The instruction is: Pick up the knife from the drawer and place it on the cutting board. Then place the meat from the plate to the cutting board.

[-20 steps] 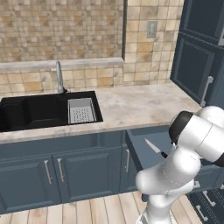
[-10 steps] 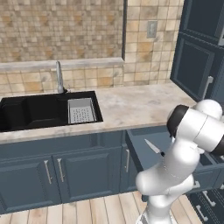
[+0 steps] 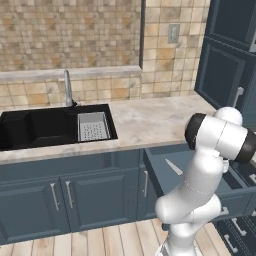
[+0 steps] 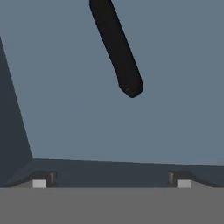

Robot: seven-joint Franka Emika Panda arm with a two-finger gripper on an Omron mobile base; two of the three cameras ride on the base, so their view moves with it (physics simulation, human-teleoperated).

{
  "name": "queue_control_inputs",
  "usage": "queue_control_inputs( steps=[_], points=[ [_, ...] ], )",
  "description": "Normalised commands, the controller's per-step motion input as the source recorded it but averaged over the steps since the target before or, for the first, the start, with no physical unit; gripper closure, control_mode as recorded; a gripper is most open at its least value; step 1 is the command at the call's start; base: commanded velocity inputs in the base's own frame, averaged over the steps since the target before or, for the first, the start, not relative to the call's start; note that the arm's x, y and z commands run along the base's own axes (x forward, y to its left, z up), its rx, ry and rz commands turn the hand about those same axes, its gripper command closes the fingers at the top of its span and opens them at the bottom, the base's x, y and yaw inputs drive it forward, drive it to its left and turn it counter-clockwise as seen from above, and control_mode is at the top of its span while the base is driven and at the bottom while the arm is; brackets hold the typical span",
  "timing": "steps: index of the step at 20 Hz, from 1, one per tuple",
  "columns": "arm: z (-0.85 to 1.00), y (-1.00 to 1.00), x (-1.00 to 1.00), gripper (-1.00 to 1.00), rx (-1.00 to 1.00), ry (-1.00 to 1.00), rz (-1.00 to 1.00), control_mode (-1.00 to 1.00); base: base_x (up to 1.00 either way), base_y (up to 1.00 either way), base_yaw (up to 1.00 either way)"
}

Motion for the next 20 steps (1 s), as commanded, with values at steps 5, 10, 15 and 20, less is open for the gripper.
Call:
queue_control_inputs(
  steps=[5, 10, 15, 20],
  points=[
    [-0.28, 0.02, 0.07, -1.0, -0.01, -0.15, 0.08, -1.0, 0.0, 0.0, 0.0],
    [-0.3, 0.04, 0.08, -1.0, -0.02, -0.11, 0.09, -1.0, 0.0, 0.0, 0.0],
    [-0.24, 0.07, 0.19, -1.0, -0.03, -0.06, 0.06, -1.0, 0.0, 0.0, 0.0],
    [-0.14, 0.0, 0.15, -1.0, -0.03, -0.06, 0.0, -1.0, 0.0, 0.0, 0.0]
  ],
)
